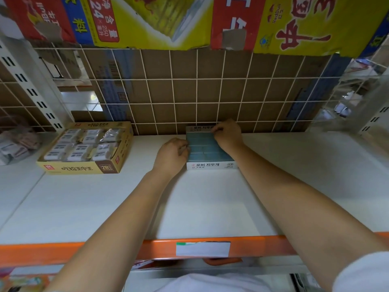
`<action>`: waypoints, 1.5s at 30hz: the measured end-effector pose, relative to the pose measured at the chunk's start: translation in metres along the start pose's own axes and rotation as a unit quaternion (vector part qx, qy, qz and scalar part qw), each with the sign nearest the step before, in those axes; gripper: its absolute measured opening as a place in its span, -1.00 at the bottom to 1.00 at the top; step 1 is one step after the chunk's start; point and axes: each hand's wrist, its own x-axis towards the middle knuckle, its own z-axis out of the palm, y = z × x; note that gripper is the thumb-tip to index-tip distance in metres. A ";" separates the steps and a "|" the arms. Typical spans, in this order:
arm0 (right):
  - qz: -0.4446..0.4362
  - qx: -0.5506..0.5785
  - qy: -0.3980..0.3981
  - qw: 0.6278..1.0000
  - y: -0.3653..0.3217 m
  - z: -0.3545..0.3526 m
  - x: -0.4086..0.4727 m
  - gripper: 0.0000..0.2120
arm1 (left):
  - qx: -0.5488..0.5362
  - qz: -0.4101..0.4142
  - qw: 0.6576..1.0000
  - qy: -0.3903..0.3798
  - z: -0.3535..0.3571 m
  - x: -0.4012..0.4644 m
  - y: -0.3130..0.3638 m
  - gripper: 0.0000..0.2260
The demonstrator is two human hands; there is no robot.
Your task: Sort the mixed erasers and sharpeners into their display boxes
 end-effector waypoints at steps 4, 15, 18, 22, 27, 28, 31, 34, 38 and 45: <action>0.002 0.036 0.035 0.999 0.011 -0.025 -0.029 -0.64 | -0.149 -0.042 0.988 0.000 0.002 -0.010 0.007 -0.69; 0.011 0.016 -0.142 0.990 0.047 -0.022 -0.063 -0.55 | -0.055 0.008 0.996 -0.067 0.004 -0.021 0.005 -0.41; -0.034 0.009 -0.136 0.990 0.042 -0.011 -0.067 -0.59 | -0.012 -0.011 0.998 -0.058 -0.004 -0.023 -0.006 -0.47; -0.061 0.006 -0.132 0.989 0.031 0.003 -0.065 -0.58 | 0.009 -0.026 0.998 -0.050 -0.019 -0.027 -0.017 -0.47; -0.050 0.013 -0.138 0.989 0.024 0.009 -0.059 -0.57 | 0.016 -0.040 0.997 -0.057 -0.026 -0.025 -0.019 -0.44; -0.050 0.015 -0.137 0.989 0.025 0.010 -0.058 -0.57 | 0.012 -0.040 0.997 -0.059 -0.026 -0.024 -0.019 -0.44; -0.050 0.013 -0.147 0.988 0.021 0.014 -0.057 -0.56 | 0.019 -0.048 0.997 -0.061 -0.030 -0.023 -0.021 -0.45; -0.063 0.007 -0.145 0.987 0.019 0.023 -0.055 -0.57 | 0.028 -0.051 0.996 -0.061 -0.035 -0.022 -0.028 -0.47; -0.055 -0.007 -0.146 0.988 0.018 0.025 -0.051 -0.55 | 0.029 -0.046 0.997 -0.062 -0.037 -0.022 -0.027 -0.51; -0.100 -0.074 -0.135 0.983 0.011 0.020 -0.056 -0.46 | -0.006 -0.051 0.993 -0.108 -0.055 -0.026 -0.008 -0.33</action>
